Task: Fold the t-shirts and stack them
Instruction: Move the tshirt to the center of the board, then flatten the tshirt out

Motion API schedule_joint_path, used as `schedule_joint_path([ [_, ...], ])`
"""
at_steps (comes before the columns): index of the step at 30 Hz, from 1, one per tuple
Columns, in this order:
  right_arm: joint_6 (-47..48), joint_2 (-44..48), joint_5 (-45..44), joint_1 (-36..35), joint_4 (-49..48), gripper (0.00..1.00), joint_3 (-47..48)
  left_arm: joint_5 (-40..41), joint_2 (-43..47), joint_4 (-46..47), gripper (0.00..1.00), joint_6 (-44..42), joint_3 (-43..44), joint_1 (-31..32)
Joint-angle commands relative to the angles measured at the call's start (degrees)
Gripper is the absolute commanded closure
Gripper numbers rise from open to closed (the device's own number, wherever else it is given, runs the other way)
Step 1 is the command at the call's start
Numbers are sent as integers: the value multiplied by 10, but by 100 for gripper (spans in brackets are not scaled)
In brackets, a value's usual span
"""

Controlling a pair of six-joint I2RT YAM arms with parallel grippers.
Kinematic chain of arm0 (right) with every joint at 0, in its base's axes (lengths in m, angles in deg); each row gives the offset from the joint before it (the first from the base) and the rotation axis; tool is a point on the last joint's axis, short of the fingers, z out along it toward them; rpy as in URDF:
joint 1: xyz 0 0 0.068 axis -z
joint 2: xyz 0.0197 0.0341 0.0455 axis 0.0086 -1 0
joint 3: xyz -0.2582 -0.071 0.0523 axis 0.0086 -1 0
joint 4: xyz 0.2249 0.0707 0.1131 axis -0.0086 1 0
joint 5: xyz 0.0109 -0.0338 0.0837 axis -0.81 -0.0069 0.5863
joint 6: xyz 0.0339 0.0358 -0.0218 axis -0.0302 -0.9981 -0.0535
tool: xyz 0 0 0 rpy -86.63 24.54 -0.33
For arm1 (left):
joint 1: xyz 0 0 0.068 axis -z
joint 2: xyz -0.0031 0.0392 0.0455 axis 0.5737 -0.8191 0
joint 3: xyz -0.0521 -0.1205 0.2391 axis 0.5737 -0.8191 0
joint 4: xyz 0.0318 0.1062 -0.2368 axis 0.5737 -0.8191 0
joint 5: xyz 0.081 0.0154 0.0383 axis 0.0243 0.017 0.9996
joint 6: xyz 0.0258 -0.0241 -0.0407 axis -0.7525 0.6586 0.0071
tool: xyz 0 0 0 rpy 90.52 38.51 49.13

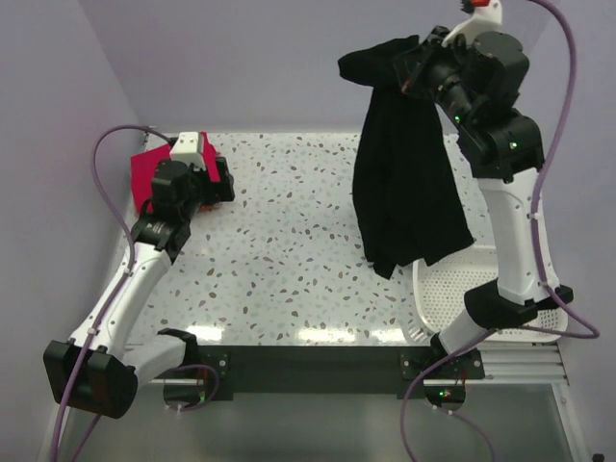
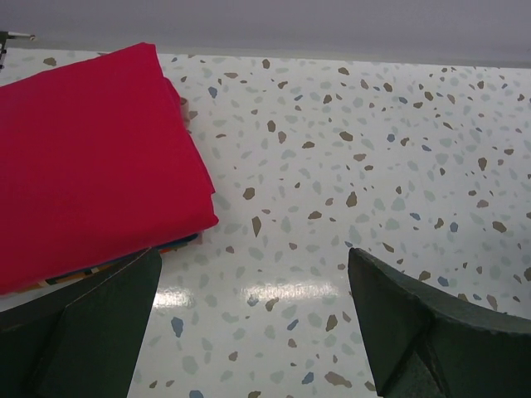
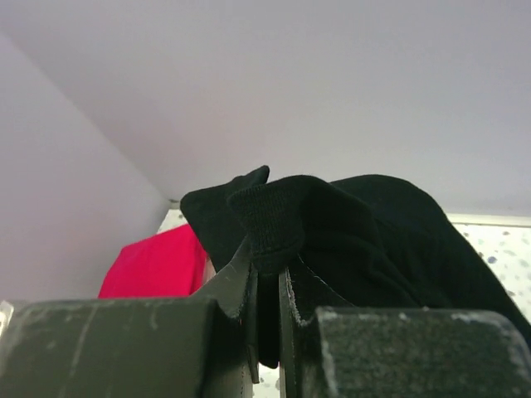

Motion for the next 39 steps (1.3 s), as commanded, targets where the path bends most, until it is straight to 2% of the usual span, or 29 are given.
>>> schedule_joint_path([
  [1,47,-22,-7,-54,-70,100,43,-5,-2,18,0,6,9,-8],
  [8,66,-33,-30,-125,-104,100,-5,-10,-8,19,0,6,9,-14],
  [11,62,-11,-53,-136,-112,100,-85,-12,-10,19,0,7,9,-15],
  [12,53,-2,-67,-136,-123,100,-148,-11,-9,19,0,5,9,-16],
  [13,51,19,-108,-136,-127,100,-181,-11,-10,19,0,3,9,-16],
  [15,55,29,-151,-135,-121,89,-259,-17,-11,21,0,-3,7,-16],
  [16,59,30,-206,-136,-112,71,-276,-22,-12,27,0,-9,2,-16],
  [19,66,24,-298,-135,-50,26,-317,-39,-19,34,0,-14,-4,-16],
  [22,61,36,-316,-136,-19,12,-369,-48,-33,34,0,-12,-3,-16],
  [28,36,77,-122,-141,-76,14,-541,-54,-62,31,0,-32,-5,0],
  [32,17,79,-42,-142,-140,17,-626,-2,-105,13,0,-41,-2,61],
  [35,10,62,-13,-142,-164,21,-639,-15,-142,-9,2,-3,8,88],
  [39,14,26,12,-143,-170,25,-630,-17,-160,19,5,69,-42,124],
])
